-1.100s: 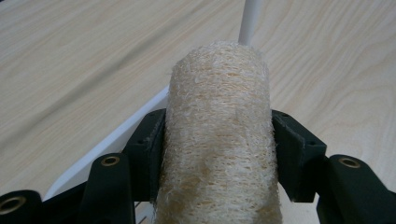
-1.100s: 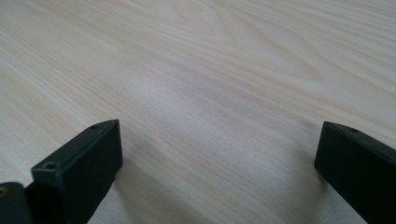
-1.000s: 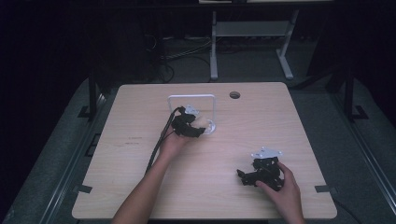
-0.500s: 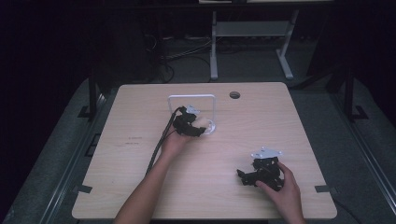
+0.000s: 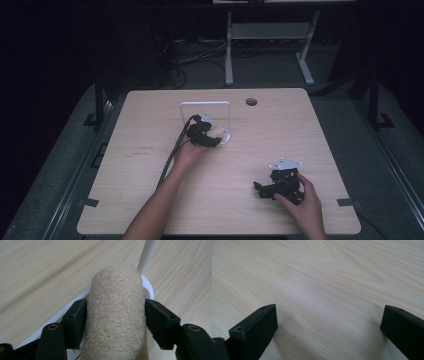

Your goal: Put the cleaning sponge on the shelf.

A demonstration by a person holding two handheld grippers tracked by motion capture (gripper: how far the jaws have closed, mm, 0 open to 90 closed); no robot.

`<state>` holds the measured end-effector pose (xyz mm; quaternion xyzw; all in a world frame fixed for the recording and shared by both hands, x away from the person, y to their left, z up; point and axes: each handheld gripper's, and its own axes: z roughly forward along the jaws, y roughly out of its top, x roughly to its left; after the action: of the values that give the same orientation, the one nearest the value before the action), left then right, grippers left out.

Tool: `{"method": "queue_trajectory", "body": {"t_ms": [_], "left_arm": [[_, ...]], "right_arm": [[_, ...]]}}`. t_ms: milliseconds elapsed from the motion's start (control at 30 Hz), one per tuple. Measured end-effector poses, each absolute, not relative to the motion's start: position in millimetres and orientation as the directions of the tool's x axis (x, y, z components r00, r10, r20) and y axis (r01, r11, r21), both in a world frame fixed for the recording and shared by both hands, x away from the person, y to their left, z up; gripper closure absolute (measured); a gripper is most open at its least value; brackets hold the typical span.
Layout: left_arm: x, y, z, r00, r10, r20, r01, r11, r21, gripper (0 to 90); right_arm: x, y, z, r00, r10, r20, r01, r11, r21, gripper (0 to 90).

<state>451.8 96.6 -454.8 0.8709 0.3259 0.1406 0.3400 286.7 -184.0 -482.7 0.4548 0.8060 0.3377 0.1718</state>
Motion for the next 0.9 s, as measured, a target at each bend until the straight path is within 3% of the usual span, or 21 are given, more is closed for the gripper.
{"method": "queue_trajectory", "body": {"t_ms": [300,533,633,800,833,900], "left_arm": [[441,102,-438,0.752,0.658,0.025,0.45,-0.541,0.71,33.4],[433,110,-421,0.763,0.647,0.01,0.438,-0.527,0.728,41.1],[429,114,-417,0.768,0.64,-0.009,0.439,-0.517,0.734,48.0],[422,118,-412,0.783,0.619,-0.057,0.449,-0.501,0.74,71.1],[421,118,-412,0.787,0.614,-0.065,0.452,-0.501,0.738,71.1],[418,120,-412,0.795,0.602,-0.075,0.454,-0.508,0.732,82.7]], "right_arm": [[287,-184,-483,-0.527,0.849,0.03,0.617,0.359,0.7,0.6],[287,-184,-483,-0.528,0.849,0.03,0.617,0.359,0.701,0.5],[287,-184,-483,-0.528,0.849,0.03,0.617,0.359,0.7,0.5],[287,-184,-483,-0.527,0.849,0.03,0.617,0.359,0.7,0.5],[287,-184,-483,-0.527,0.849,0.03,0.617,0.358,0.701,0.5],[287,-184,-483,-0.527,0.849,0.03,0.617,0.359,0.701,0.5]]}}
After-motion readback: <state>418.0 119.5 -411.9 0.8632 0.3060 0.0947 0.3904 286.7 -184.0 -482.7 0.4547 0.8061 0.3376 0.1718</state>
